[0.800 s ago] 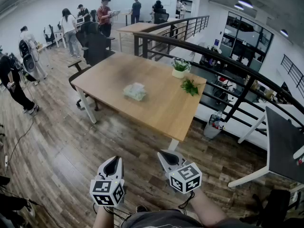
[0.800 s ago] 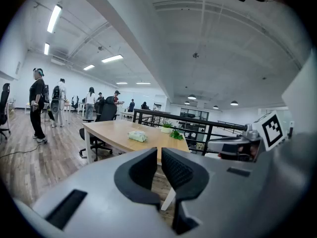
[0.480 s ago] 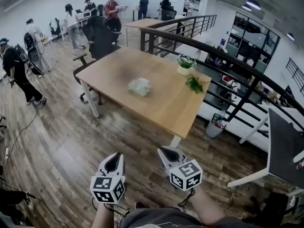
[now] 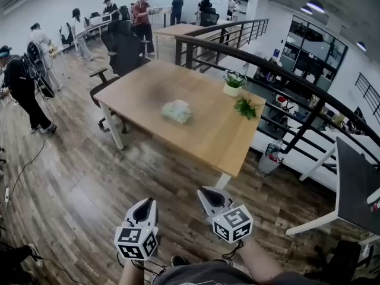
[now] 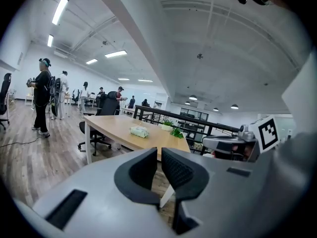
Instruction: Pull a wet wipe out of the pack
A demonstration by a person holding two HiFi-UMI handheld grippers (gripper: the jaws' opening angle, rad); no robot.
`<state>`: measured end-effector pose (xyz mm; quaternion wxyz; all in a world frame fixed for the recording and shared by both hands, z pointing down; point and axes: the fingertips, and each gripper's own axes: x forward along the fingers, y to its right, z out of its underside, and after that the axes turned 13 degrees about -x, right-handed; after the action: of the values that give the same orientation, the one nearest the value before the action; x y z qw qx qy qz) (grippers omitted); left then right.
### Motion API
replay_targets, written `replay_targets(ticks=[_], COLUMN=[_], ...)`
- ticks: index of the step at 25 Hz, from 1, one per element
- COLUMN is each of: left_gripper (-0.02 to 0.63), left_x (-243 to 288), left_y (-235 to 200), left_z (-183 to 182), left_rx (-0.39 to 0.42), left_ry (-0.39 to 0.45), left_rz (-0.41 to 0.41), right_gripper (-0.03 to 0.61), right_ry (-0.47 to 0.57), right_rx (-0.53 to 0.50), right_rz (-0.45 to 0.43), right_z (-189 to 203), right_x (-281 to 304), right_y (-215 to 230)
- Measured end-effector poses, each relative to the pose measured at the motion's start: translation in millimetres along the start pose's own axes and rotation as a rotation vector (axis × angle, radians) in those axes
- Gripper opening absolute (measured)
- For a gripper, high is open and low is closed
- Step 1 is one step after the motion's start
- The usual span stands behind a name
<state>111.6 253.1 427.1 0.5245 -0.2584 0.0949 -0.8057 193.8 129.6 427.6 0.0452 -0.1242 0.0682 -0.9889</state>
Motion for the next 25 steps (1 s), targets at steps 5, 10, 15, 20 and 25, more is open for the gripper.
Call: replay_targets(ticks=[5,10,15,20,25], left_gripper=[0.038,0.038,0.038,0.038,0.038], left_x=[-5.1,-8.8,-7.4,2.0,15.2], left_y=[-22.9,-39.2,-52.1,-57.1,-70.2], left_z=[-6.8,-10.5,-11.2,-17.2,-26.2], left_rx=[-0.006,0.004,-0.021,-0.020,-0.014], left_ry=[-0.001,-0.006,-0.002,0.007,0.011], left_rz=[0.019,0.035,0.030,0.023,-0.004], right_gripper=[0.026,0.026,0.026,0.026,0.026], right_ry=[0.012,-0.036,-0.045,-0.036,-0.027], right_rx=[0.035,0.036,0.040,0.059,0.078], right_rz=[0.040,0.074,0.074,0.071,0.055], right_z=[-0.6,8.7,8.8,10.3,11.8], right_x=[11.9,17.1,26.5,42.3,69.6], right_y=[-2.0,-2.9,-0.8,6.2,17.4])
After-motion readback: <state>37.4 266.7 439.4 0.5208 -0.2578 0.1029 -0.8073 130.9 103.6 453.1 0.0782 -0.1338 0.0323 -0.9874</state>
